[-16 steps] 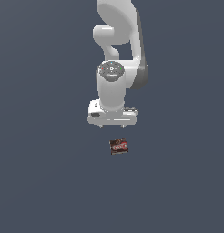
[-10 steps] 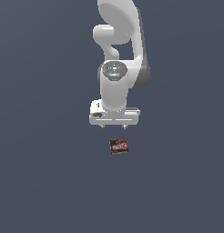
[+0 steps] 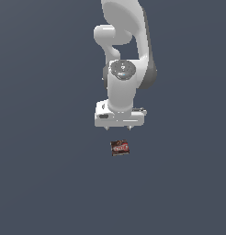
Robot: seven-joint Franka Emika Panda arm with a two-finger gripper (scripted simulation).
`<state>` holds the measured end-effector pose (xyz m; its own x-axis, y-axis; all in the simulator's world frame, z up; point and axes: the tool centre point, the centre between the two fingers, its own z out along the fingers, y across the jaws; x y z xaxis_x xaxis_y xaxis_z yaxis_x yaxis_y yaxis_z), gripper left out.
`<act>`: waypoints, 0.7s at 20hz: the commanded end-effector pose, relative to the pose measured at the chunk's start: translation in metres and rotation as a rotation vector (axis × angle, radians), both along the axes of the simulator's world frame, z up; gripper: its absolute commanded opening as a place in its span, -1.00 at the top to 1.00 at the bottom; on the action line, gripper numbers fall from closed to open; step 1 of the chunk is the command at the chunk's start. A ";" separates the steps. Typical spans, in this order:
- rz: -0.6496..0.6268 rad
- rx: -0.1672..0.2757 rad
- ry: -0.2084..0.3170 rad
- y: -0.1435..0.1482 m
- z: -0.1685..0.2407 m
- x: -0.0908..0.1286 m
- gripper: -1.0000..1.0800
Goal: Pick up the object and move it to a goal position.
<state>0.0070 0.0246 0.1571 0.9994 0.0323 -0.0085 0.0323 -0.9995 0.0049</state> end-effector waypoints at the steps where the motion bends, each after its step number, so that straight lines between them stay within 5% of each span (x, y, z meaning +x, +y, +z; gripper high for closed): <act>1: -0.013 0.000 0.000 0.000 -0.001 0.000 -0.92; 14: -0.235 0.008 0.003 0.003 -0.015 0.005 -0.92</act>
<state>0.0115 0.0269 0.1441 0.9862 -0.1652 -0.0114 -0.1652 -0.9863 -0.0017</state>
